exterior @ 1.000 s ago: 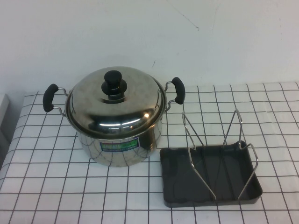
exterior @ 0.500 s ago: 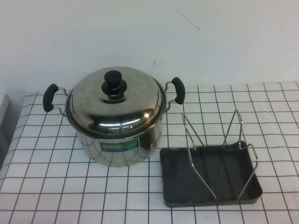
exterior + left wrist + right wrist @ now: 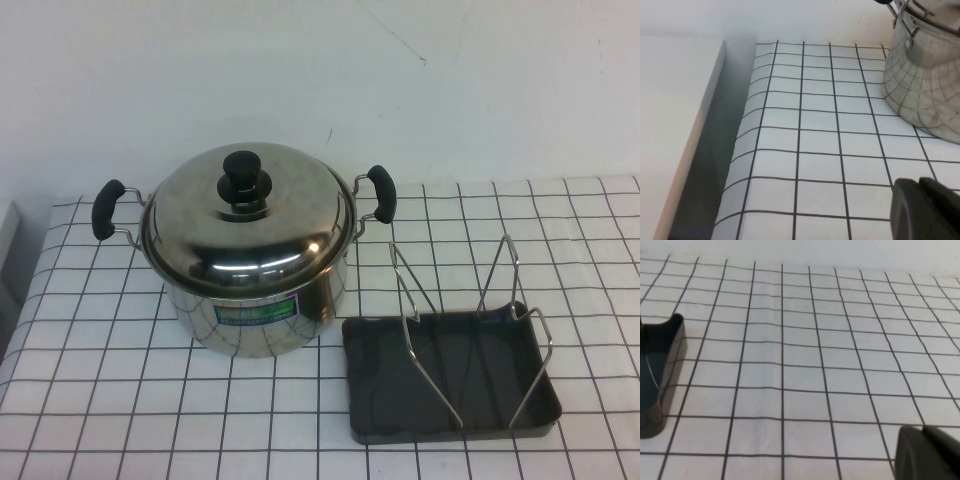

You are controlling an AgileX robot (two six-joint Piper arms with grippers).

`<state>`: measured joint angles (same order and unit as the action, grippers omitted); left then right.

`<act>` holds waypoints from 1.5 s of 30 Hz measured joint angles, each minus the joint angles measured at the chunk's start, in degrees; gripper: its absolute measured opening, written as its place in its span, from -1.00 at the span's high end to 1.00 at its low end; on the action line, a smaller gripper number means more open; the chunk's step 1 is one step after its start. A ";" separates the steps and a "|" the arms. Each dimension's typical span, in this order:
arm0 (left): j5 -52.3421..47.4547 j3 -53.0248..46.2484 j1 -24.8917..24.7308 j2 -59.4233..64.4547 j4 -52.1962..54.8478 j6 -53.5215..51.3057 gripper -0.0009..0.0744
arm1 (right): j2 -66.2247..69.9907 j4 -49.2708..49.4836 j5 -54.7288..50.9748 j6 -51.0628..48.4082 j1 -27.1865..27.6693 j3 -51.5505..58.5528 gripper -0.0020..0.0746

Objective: Put pot lid on rack

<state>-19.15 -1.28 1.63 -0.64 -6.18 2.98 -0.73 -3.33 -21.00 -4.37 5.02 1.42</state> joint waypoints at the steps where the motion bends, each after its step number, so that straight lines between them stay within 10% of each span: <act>1: 0.00 0.00 0.00 0.00 0.00 0.00 0.98 | 0.00 0.00 0.00 0.00 0.00 0.00 0.95; 34: 0.84 0.00 0.00 0.00 0.22 0.00 0.98 | 0.00 0.00 0.00 0.00 0.00 0.00 0.95; 45: 27.71 -0.33 0.00 0.00 0.22 0.00 0.98 | 0.00 -0.51 0.90 0.96 0.00 0.00 0.95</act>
<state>8.56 -1.62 1.63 -0.64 -5.96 2.98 -0.73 -3.84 -20.10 -3.42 5.02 1.42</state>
